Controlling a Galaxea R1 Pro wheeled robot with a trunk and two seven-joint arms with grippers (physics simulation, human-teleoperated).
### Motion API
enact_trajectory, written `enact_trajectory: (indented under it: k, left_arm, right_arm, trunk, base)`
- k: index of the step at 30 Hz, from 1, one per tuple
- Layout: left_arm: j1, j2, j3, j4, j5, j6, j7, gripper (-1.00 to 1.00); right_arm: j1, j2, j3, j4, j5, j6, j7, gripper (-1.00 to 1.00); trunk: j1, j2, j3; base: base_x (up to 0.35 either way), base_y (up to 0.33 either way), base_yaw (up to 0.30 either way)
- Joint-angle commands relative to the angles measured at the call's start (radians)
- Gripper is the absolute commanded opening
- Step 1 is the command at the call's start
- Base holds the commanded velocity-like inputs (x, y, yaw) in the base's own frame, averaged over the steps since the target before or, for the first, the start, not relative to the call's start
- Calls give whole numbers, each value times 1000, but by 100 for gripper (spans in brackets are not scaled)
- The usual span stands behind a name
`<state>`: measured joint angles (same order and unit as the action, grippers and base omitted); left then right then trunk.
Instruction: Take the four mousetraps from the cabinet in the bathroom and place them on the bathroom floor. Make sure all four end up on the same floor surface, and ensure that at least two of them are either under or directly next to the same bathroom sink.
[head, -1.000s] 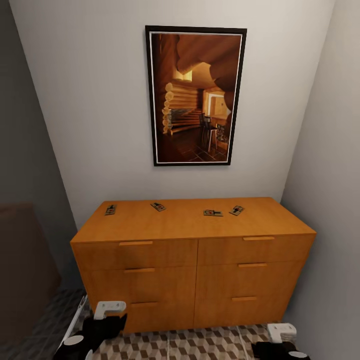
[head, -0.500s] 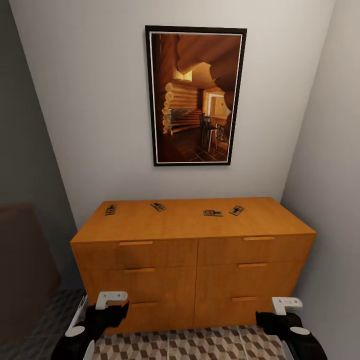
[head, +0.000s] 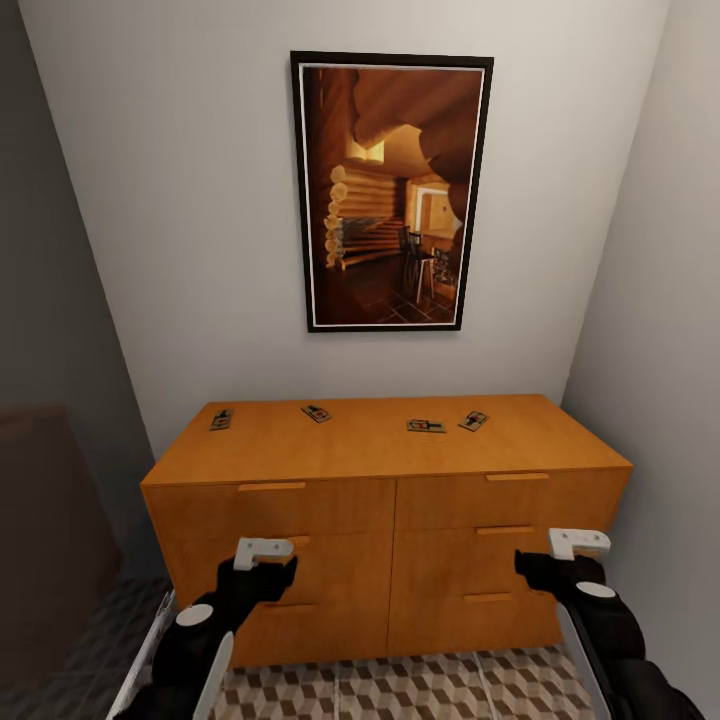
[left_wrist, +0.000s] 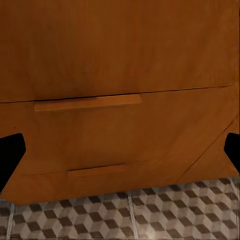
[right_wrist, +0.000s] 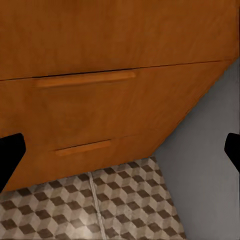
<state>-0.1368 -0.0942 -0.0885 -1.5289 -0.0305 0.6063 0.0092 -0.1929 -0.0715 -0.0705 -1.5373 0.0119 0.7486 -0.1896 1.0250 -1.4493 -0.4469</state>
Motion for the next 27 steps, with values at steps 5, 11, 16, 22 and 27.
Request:
enact_trajectory:
  k: [5,11,16,22,27]
  left_arm:
    - [-53,-33,-52,-5,-33,4,2,100]
    - [-103,-59,-79,-7,-80,9,2,100]
    - [-146,-69,-92,-8,-107,11,1,100]
    - [-182,-73,-108,-9,-116,12,0,100]
    - [-228,-77,-119,-9,-118,15,0,100]
  right_arm:
    - [-65,0,-7,-13,0,53,-5,100]
    - [-127,0,-9,-20,0,100,-6,100]
    - [-190,-1,-10,-23,0,148,-7,100]
    - [-249,-2,-11,-24,0,196,-7,100]
    - [-303,-1,-11,-24,1,235,-7,100]
  trunk:
    - [0,-1,-1]
    - [0,-1,-1]
    - [0,-1,-1]
    - [0,-1,-1]
    - [0,-1,-1]
  base:
    - [0,0,0]
    - [0,0,0]
    - [0,0,0]
    - [0,0,0]
    - [0,0,0]
